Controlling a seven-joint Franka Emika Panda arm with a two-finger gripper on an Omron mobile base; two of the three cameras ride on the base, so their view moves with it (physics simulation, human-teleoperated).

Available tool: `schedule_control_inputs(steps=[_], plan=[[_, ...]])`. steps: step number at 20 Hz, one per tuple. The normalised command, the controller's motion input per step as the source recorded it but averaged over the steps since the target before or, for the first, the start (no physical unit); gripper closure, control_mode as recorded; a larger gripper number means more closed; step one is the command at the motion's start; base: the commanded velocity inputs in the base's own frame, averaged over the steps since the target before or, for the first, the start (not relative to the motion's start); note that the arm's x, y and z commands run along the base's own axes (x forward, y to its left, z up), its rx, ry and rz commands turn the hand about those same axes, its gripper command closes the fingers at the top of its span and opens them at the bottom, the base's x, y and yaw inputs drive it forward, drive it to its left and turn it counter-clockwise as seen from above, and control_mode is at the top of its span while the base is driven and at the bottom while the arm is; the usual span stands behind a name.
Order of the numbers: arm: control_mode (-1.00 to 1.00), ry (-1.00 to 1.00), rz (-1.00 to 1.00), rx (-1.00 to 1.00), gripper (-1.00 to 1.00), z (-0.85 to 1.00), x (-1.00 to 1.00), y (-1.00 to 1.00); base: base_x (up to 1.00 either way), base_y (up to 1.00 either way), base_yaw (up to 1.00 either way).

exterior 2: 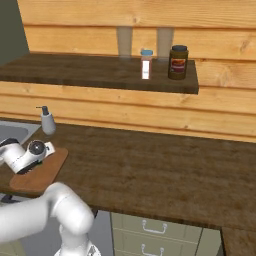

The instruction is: Pick up the sponge from the counter and clean the cutting board by briefly scrubbing or pressing down on the cutting board. Once finished, release the sponge.

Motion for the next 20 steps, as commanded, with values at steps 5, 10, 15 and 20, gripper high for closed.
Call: schedule_control_inputs(steps=[5,10,15,20], plan=[[-1.00,-0.09,0.00,0.00,1.00,-0.30,0.69,0.00,0.00,0.00,0.00],[-1.00,-0.14,-0.01,0.00,1.00,-0.20,0.66,-0.18,0.00,0.00,0.00],[-1.00,-0.08,-0.04,0.00,1.00,-0.04,0.47,-0.54,0.00,0.00,0.00],[-1.00,0.04,-0.09,0.06,1.00,0.04,0.28,-0.81,0.00,0.00,0.00]])
